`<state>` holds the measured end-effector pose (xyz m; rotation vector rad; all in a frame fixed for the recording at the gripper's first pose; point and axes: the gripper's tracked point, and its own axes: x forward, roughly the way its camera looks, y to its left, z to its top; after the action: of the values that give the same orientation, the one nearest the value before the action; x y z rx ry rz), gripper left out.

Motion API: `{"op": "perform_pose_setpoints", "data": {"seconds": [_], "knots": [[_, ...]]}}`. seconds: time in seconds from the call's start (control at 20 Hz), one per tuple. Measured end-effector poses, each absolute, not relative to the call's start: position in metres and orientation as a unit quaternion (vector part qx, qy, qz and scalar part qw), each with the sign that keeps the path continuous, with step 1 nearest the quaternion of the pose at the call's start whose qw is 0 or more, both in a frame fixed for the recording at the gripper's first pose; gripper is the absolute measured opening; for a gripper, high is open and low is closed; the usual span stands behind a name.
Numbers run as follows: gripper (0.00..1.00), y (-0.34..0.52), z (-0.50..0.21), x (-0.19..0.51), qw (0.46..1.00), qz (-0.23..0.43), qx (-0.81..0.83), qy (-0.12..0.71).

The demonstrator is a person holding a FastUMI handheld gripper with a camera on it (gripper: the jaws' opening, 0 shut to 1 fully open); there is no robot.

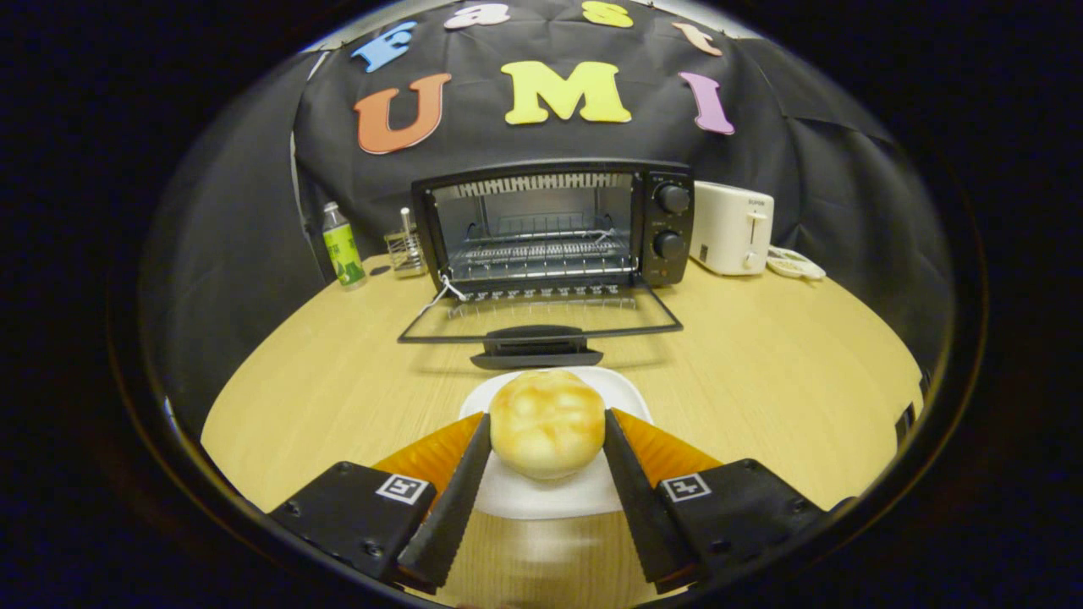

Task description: Open the toaster oven, put the food inside, and close the toaster oven door.

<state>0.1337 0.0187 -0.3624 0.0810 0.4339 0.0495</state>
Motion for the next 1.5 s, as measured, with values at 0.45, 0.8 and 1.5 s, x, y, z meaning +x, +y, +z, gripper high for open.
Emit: {"op": "perform_pose_setpoints", "data": {"seconds": [0.45, 0.8, 1.5], "knots": [[0.85, 0.026, -0.282, 0.157, 0.986, 0.079, 0.105, 0.105], [0.85, 0.03, -0.276, 0.213, 0.966, 0.101, 0.21, 0.108], [0.84, 0.03, -0.257, 0.353, 0.929, 0.115, 0.342, 0.079]]}}
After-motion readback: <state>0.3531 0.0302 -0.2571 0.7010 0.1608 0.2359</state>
